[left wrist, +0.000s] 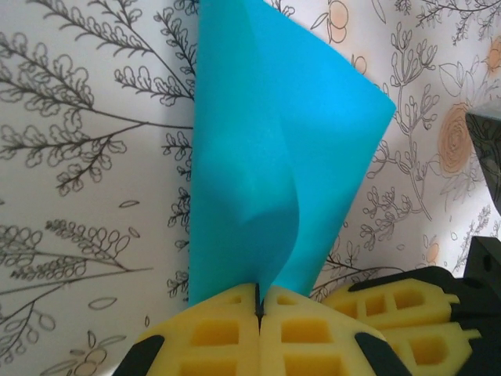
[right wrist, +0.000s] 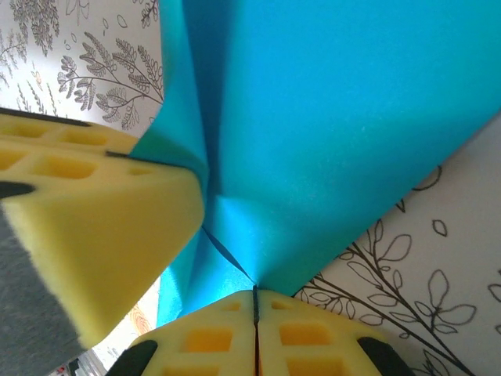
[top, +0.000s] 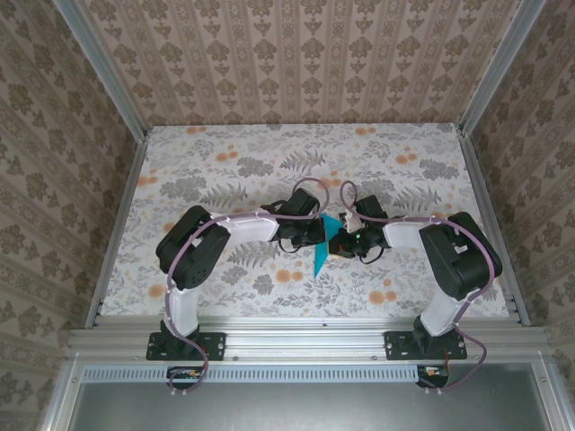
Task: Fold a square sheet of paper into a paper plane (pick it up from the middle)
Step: Fold the wing for the fifth time at the center of the table.
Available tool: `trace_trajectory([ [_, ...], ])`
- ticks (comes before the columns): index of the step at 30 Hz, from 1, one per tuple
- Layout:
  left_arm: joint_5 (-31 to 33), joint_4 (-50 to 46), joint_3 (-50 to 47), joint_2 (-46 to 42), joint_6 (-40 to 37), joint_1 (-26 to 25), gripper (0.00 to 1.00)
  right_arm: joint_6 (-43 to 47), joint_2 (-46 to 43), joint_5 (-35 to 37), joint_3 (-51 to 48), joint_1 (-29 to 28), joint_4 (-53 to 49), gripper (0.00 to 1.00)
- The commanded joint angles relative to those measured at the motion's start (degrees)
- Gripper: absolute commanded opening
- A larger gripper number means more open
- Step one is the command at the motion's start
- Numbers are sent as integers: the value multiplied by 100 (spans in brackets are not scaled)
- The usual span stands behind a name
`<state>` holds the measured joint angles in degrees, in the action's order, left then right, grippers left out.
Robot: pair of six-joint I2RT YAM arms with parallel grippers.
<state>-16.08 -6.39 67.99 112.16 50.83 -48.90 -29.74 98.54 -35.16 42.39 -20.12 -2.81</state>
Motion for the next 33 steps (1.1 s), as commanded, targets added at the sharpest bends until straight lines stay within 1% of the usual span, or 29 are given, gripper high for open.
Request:
trace_trajectory([
  [1,0,59,242,133,91,-49,2,16,200,131,-2,-22,-28,9],
  [11,-88,130,292,245,99,-69,2,35,195,132,36,-18,-79,8],
  [24,-383,253,364,472,63,-119,2,29,158,158,-42,-10,-9,8],
  [28,-349,119,364,500,-37,-107,3,28,122,149,-56,-3,0,9],
  [33,-267,-171,379,500,-264,-100,5,18,-30,117,-82,21,-18,13],
])
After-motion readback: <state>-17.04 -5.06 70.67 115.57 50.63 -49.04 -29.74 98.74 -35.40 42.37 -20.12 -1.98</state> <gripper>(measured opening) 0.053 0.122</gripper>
